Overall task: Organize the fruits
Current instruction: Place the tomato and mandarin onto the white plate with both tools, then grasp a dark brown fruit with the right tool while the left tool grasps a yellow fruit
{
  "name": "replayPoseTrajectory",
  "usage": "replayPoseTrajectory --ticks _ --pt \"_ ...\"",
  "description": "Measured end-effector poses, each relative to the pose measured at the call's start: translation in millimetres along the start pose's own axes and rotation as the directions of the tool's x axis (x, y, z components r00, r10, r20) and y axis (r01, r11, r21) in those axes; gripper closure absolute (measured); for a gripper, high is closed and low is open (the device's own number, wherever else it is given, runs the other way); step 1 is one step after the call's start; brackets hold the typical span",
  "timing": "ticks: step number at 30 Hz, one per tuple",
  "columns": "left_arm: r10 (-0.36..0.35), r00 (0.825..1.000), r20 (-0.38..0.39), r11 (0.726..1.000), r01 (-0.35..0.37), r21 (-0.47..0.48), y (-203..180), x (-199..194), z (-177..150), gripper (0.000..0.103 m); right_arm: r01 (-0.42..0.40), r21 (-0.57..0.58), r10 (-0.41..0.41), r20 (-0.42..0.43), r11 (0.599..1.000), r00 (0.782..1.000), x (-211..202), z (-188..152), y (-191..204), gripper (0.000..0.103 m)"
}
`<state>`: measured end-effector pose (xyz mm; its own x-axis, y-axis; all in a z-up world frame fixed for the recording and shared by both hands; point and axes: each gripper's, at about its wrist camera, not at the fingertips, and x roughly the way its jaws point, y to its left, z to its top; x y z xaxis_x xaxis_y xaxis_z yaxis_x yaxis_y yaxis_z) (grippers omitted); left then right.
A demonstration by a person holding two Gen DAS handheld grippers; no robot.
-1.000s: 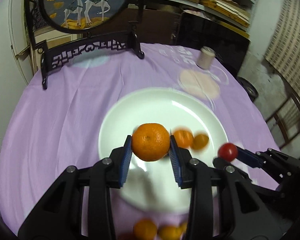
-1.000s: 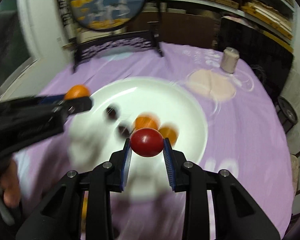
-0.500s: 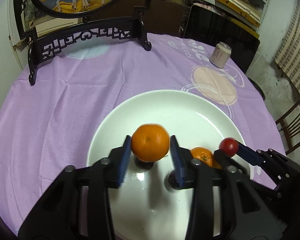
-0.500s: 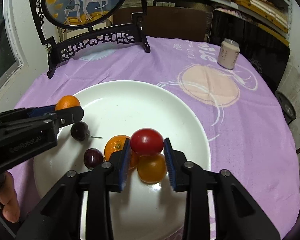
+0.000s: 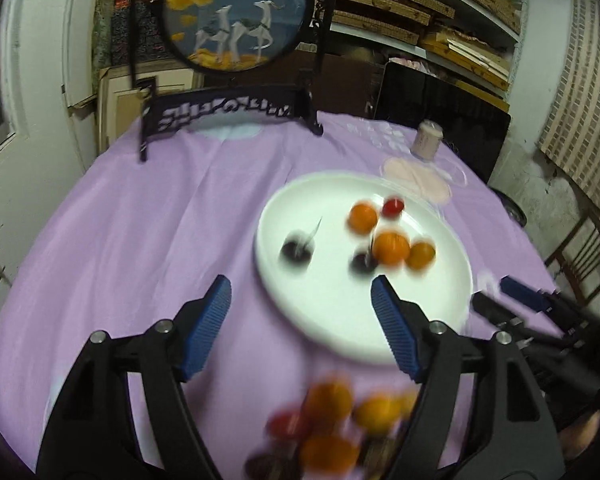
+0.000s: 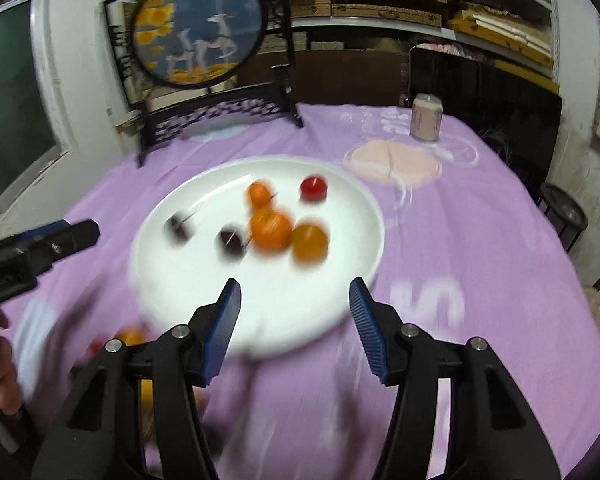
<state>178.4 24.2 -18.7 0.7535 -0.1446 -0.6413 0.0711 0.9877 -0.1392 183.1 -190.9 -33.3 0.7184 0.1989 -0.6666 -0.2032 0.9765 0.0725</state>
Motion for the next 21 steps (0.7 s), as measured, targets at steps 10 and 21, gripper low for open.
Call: replayPoseTrajectory --ticks 10,21 --pt "0.025 0.993 -0.119 1.000 -0.025 0.001 31 -35 -84 0.029 -0.126 -0.088 0.112 -0.150 0.988 0.982 -47 -76 45 0.040" --pt "0.046 0.992 -0.118 0.999 -0.049 -0.024 48 -55 -97 0.029 -0.169 -0.130 0.137 -0.223 0.977 0.965 -41 -96 66 0.040"
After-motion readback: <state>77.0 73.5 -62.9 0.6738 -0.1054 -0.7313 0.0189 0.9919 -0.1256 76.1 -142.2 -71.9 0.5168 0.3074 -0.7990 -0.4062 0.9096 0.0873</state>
